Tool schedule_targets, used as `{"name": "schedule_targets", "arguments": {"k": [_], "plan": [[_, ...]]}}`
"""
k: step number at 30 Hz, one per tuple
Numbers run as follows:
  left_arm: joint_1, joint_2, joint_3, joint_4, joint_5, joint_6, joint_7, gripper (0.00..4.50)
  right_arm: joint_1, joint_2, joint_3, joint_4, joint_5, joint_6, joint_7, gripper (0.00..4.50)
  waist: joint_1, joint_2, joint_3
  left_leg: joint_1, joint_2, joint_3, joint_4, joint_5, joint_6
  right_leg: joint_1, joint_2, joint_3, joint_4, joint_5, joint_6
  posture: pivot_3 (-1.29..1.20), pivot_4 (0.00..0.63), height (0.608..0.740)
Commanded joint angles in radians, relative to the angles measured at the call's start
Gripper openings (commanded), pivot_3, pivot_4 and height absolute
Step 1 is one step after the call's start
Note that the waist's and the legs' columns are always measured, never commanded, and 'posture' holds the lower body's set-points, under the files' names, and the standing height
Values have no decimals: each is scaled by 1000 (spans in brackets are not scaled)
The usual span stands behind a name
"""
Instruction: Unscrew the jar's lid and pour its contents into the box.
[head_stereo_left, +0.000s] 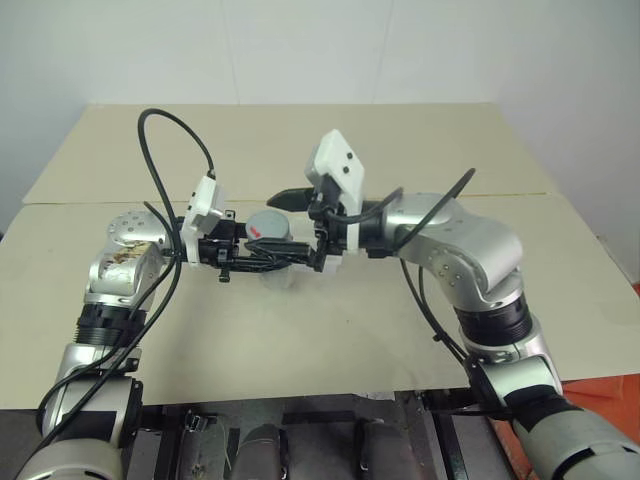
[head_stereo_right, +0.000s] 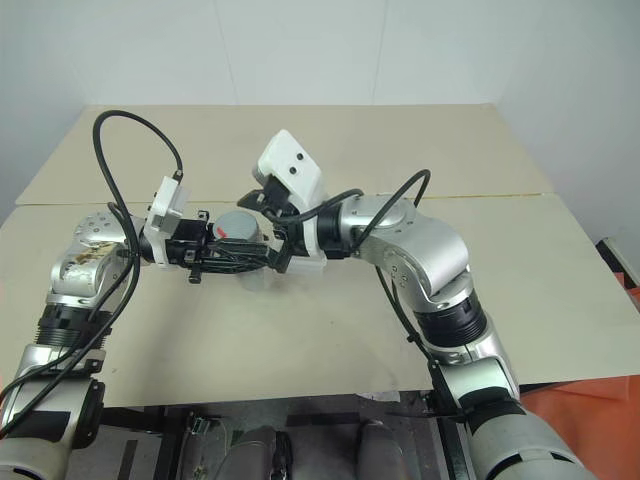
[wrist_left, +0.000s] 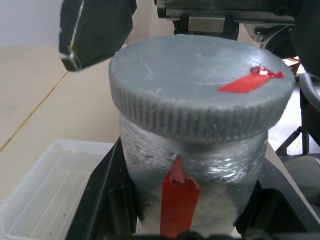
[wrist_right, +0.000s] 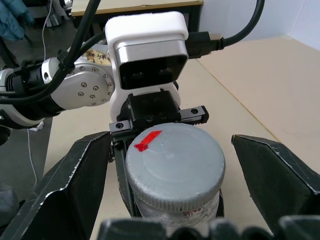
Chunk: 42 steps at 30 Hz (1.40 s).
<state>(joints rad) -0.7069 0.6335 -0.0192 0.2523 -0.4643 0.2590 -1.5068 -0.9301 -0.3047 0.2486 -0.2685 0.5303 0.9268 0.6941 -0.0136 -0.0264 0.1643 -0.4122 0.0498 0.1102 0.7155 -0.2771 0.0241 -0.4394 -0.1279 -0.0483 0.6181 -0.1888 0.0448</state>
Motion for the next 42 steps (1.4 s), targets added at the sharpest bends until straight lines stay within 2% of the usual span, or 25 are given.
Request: {"name": "schedule_targets", "arguments": {"k": [1, 3, 6, 9, 10, 19, 34, 42], "plan": [[1, 7, 14, -24, -6, -15, 0, 1964, -27, 1, -2, -18, -4, 2, 1, 4456, -1, 0, 0, 0, 0, 0, 0, 0, 0, 0, 0, 0, 0, 0, 0, 0, 150, 740], [5, 10, 16, -28, -7, -14, 0, 1964, -27, -1, 1, -17, -5, -1, 2, 4456, -1, 0, 0, 0, 0, 0, 0, 0, 0, 0, 0, 0, 0, 0, 0, 0, 150, 740], [7, 13, 18, -31, -9, -13, 0, 1964, -27, 0, 2, -17, -7, -4, 0, 3934, 0, 0, 0, 0, 0, 0, 0, 0, 0, 0, 0, 0, 0, 0, 0, 0, 150, 740], [6, 15, 18, -31, -8, -13, -1, 1964, -27, 2, 0, -14, -14, -7, -6, 2967, 0, 0, 0, 0, 0, 0, 0, 0, 0, 0, 0, 0, 0, 0, 0, 0, 150, 740], [7, 15, 18, -31, -8, -13, -2, 1964, -27, 3, 0, -14, -16, -7, -6, 2789, 0, 0, 0, 0, 0, 0, 0, 0, 0, 0, 0, 0, 0, 0, 0, 0, 150, 740], [15, 19, 15, -33, -7, -10, -5, 1964, -38, -6, -21, 2, -28, -21, -6, 2777, -1, 0, 0, 0, 0, 0, 0, 0, 0, 0, 0, 0, 0, 0, 0, 0, 150, 740], [172, 48, -14, -146, -22, -5, -44, 1964, -84, -85, -105, 28, -29, -125, 72, 2777, 3, 0, 0, 0, 0, 0, 0, 0, 0, 0, 0, 0, 0, 0, 0, 0, 150, 740], [124, 34, 0, -95, -12, -36, -23, 1964, -47, -119, -117, 46, -69, -150, 73, 2777, 1, 0, 0, 0, 0, 0, 0, 0, 0, 0, 0, 0, 0, 0, 0, 0, 150, 740]]}}
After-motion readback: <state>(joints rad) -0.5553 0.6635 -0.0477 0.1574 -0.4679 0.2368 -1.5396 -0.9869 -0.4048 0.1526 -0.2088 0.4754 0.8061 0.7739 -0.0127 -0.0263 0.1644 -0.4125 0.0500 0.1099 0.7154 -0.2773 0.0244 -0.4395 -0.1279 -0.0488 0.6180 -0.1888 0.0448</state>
